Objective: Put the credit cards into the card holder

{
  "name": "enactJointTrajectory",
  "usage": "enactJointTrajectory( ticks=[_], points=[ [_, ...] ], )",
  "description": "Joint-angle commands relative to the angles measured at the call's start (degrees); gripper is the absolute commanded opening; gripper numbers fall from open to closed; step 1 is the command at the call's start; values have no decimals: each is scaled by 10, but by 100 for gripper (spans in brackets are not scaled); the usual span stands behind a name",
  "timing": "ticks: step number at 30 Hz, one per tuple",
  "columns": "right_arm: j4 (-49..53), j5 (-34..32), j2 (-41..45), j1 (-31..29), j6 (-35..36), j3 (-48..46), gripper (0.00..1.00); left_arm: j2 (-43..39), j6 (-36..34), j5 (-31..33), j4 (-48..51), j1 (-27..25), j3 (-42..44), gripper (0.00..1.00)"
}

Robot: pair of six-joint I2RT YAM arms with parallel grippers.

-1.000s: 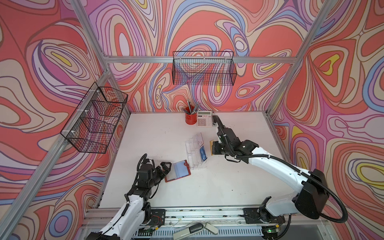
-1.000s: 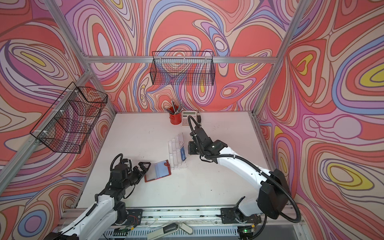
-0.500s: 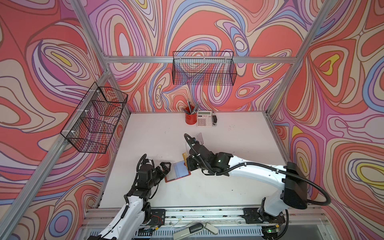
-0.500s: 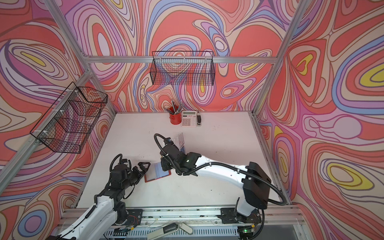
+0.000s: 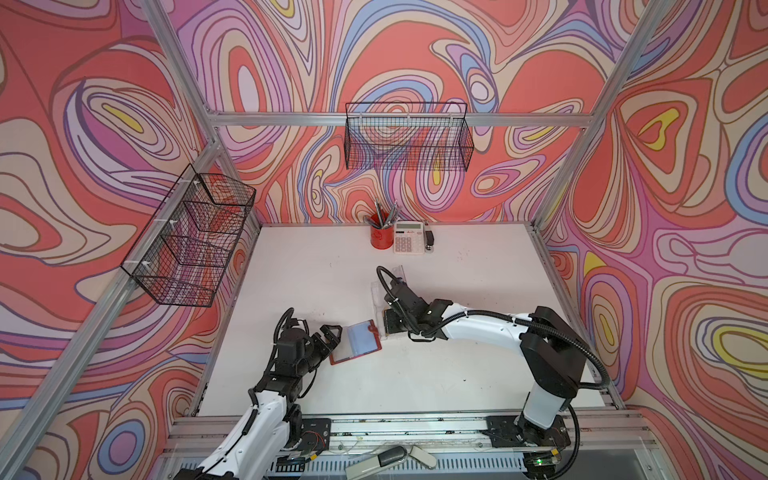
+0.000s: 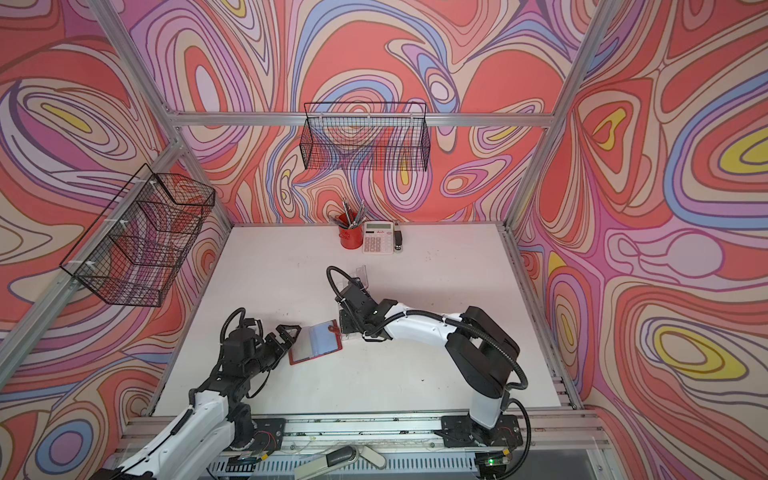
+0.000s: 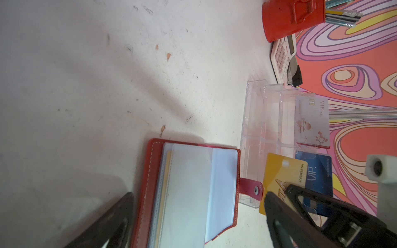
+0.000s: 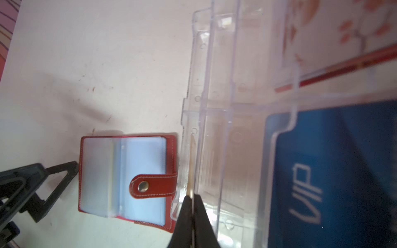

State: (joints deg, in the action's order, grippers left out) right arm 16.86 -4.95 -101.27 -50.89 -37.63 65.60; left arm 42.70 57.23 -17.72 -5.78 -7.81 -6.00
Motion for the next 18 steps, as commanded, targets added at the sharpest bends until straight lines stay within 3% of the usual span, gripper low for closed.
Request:
enactJointTrajectory(
  ticks=[1,7,10,18],
  points=[
    [-4,2,34,14,-2,-22,0,9,-5,6,-7,2,-12,95],
    [5,-14,62,28,8,-36,0,30,-4,-2,-21,2,-14,95],
    [-20,26,76,25,12,-40,0,37,-4,-3,-25,2,-13,95],
    [-131,37,59,-79,-41,-31,0,39,-3,-6,-27,2,-15,96]
  ],
)
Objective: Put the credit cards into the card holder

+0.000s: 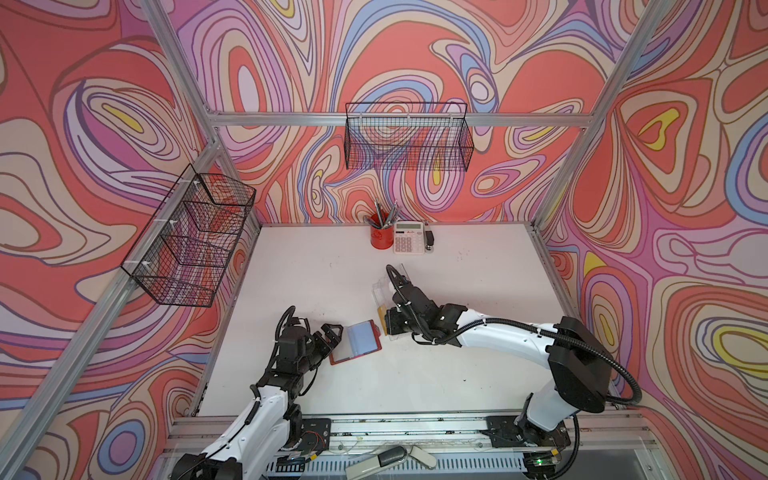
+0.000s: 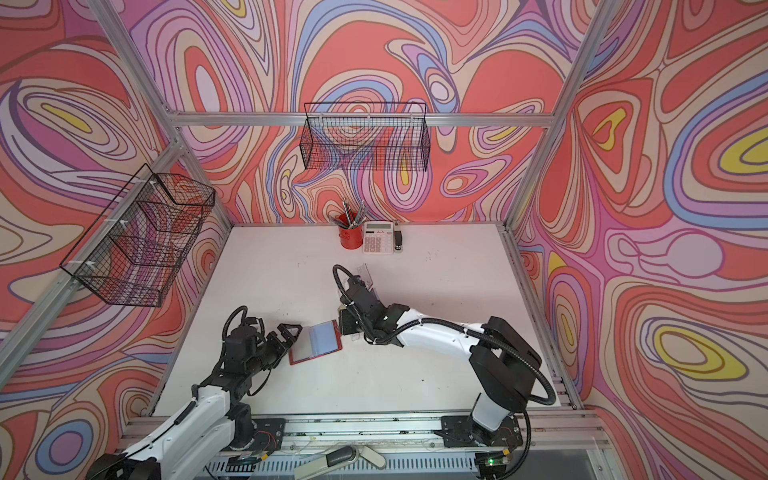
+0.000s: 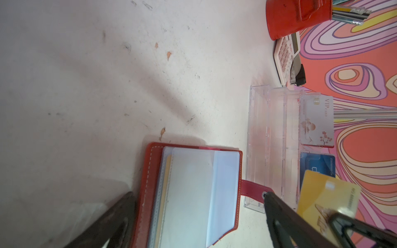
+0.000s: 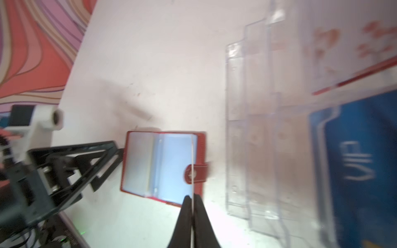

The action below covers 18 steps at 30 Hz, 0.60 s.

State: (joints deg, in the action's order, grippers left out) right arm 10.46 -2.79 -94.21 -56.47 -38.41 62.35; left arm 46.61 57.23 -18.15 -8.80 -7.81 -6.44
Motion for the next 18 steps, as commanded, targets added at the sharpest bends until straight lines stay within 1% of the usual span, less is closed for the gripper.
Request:
enactJointTrajectory(
  ticks=[1,6,12,18],
  points=[
    [-90,26,-25,-29,-45,-2,0,-2,-2,-2,4,2,-10,96],
    [-125,46,-95,-36,-64,15,0,-14,-2,-1,12,2,-10,96],
    [-162,81,-139,-40,-73,26,0,-15,1,-5,9,2,-9,96],
    [-168,83,-166,-40,-72,37,0,-7,-1,-3,7,2,-9,96]
  ],
)
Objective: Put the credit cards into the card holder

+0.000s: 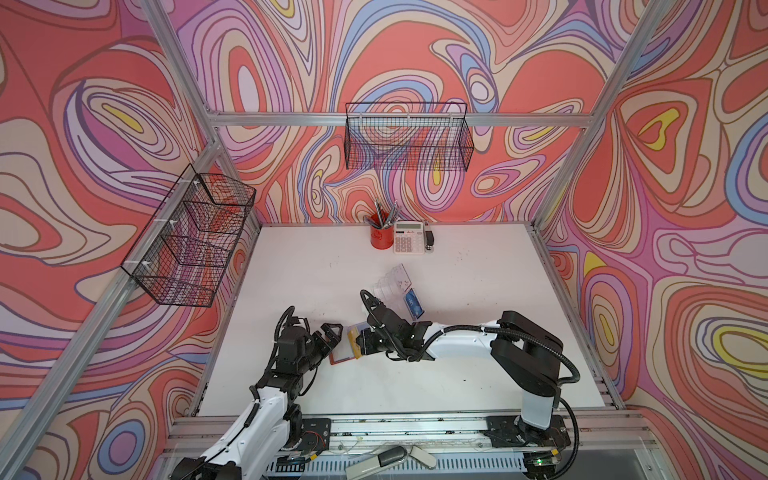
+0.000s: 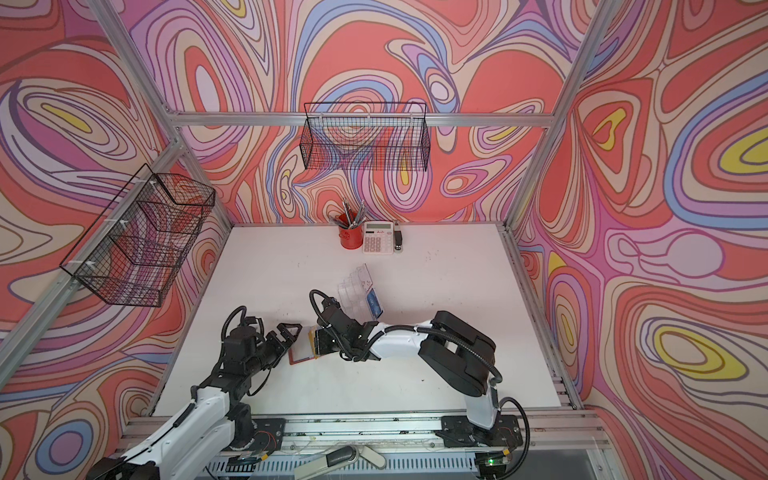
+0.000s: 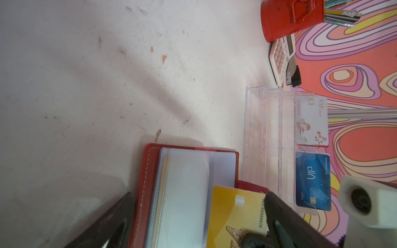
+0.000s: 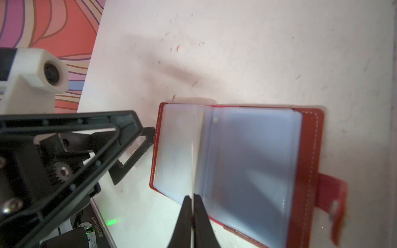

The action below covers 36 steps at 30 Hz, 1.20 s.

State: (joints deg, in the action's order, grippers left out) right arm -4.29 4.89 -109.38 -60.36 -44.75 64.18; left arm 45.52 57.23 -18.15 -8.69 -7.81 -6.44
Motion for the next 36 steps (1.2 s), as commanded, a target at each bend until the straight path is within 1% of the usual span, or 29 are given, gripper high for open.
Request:
enactJointTrajectory(
  ticks=[1,13,20,36],
  points=[
    [-20,6,-19,-1,-9,21,0,4,-1,-4,5,2,-9,95],
    [0,-14,-58,3,-23,43,0,-1,-3,2,14,2,-10,96],
    [-3,-22,-53,15,-41,31,0,-4,-1,0,13,2,-8,96],
    [-31,10,-80,19,-59,27,0,7,0,-2,3,3,-8,96]
  ],
)
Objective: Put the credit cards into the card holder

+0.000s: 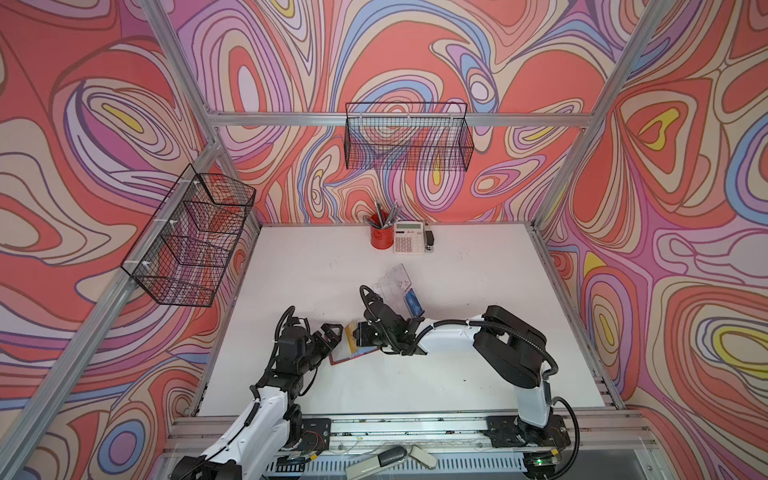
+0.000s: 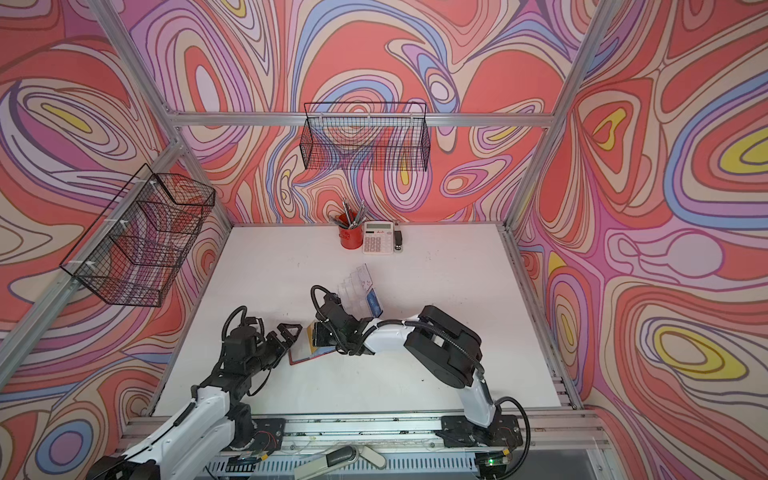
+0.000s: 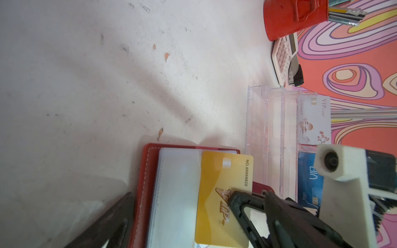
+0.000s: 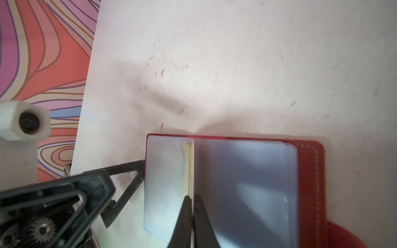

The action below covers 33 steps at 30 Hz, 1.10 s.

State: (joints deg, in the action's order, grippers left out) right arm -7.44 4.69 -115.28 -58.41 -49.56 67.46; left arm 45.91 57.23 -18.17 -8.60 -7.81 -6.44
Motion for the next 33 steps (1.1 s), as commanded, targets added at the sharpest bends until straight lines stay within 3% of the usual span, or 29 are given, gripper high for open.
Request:
enactJointTrajectory(
  ticks=[1,20,33],
  points=[
    [-3,15,-22,-1,-14,-6,0,4,0,-2,3,3,-7,96],
    [-55,45,-46,0,-62,-43,0,10,0,-8,-2,2,-9,95],
    [36,8,-63,-2,-28,-19,0,22,-1,-3,-8,2,-8,96]
  ],
)
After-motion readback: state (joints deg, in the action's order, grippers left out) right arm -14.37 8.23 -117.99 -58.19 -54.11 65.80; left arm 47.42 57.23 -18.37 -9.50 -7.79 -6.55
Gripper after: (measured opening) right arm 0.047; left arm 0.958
